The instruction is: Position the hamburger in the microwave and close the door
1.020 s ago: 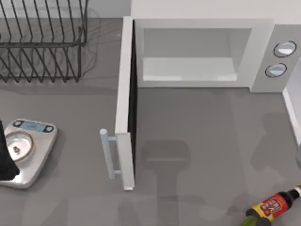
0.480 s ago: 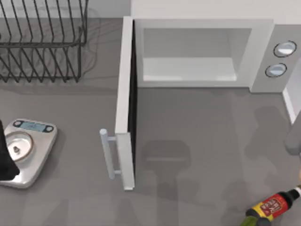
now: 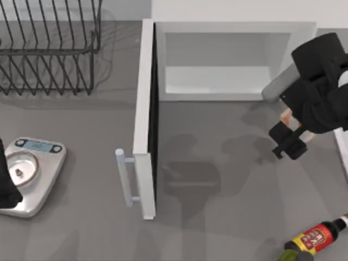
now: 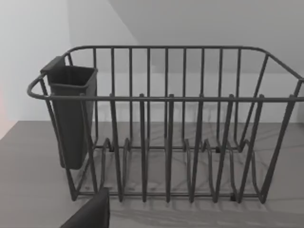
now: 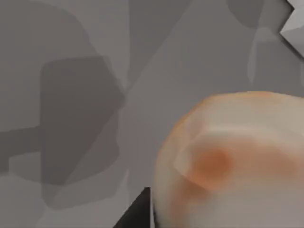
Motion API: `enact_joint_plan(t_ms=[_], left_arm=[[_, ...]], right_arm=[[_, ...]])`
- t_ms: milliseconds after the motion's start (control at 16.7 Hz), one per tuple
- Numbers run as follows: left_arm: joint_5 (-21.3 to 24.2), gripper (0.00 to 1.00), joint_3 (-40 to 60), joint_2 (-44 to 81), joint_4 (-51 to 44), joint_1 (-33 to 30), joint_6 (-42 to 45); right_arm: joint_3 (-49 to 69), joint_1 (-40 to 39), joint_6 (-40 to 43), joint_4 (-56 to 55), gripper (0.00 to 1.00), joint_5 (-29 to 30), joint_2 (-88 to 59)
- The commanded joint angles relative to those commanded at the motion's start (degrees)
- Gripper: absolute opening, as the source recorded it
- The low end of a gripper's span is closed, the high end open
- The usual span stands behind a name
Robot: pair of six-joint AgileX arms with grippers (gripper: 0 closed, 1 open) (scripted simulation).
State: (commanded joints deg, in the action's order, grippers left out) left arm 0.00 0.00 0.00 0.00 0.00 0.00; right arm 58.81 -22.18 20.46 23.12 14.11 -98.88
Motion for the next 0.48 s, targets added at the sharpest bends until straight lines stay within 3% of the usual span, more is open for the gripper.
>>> enact_joint_plan(t_ms=[480], left_arm=[[0.0, 1.0, 0.0, 0.0, 0.0, 0.0, 0.0]], right_arm=[[6.3, -8.1, -24.3, -45.2, 0.0, 13.4, -21.8]])
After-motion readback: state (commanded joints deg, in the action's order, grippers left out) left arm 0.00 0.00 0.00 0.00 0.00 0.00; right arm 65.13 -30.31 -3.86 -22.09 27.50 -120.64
